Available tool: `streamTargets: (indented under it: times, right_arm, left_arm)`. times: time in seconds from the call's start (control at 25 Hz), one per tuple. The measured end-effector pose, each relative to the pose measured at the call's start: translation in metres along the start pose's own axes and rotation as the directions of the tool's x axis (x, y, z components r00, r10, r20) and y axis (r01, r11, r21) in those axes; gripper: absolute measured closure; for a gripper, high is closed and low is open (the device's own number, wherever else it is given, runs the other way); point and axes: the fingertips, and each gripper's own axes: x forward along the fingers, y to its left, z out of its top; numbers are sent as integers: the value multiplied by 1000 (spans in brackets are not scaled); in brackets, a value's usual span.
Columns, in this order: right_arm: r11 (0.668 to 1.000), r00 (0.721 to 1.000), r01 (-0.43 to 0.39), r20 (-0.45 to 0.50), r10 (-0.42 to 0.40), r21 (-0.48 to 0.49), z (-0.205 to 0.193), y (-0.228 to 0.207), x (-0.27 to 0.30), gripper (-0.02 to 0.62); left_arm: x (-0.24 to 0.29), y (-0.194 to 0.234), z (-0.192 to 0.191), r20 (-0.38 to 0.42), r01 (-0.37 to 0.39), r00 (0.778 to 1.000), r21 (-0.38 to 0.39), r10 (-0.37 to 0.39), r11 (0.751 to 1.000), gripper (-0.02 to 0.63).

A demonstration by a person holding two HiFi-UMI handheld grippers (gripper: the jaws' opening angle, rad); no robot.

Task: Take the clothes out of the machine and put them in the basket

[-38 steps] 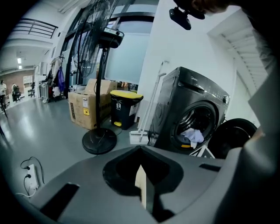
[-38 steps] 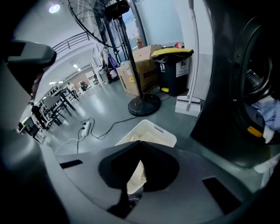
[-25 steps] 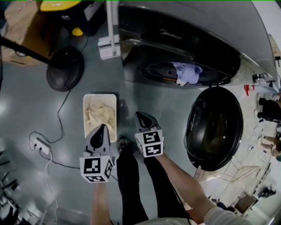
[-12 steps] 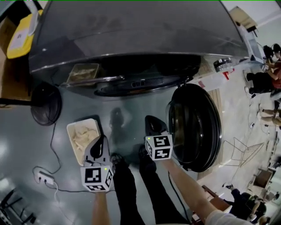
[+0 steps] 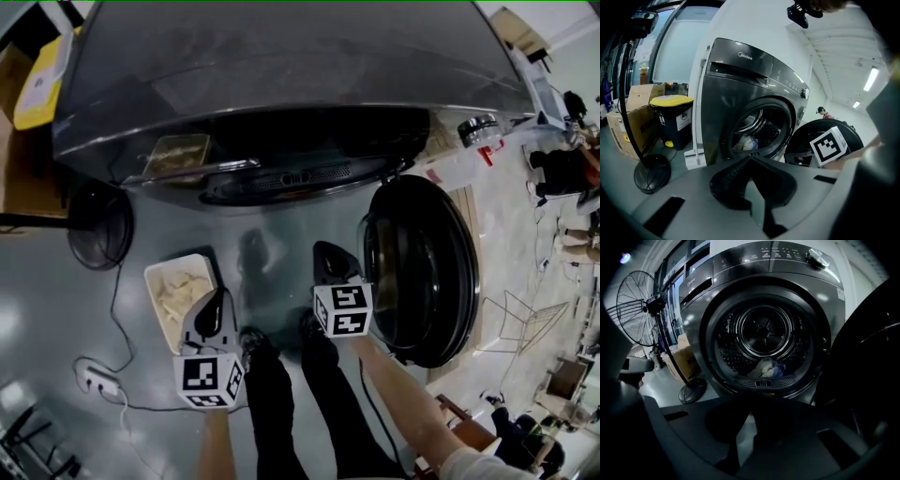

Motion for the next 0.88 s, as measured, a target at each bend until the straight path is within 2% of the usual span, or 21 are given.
streamTargets:
  times: [0.52,0.72,0.88]
  right_arm:
    - [994,997,12,82,-3,-109,36,3,89,568]
    - [981,995,14,104,6,-196,35,0,121,568]
    - [954,995,22,99,8,-300,29,-6,140,568]
  left_arm:
    - [17,37,-24,59,-31,998,-8,31,999,588]
    - [39,50,-36,103,-34,994,-7,34,999,588]
    - [56,51,-48,127,-24,992,-1,24,1000,588]
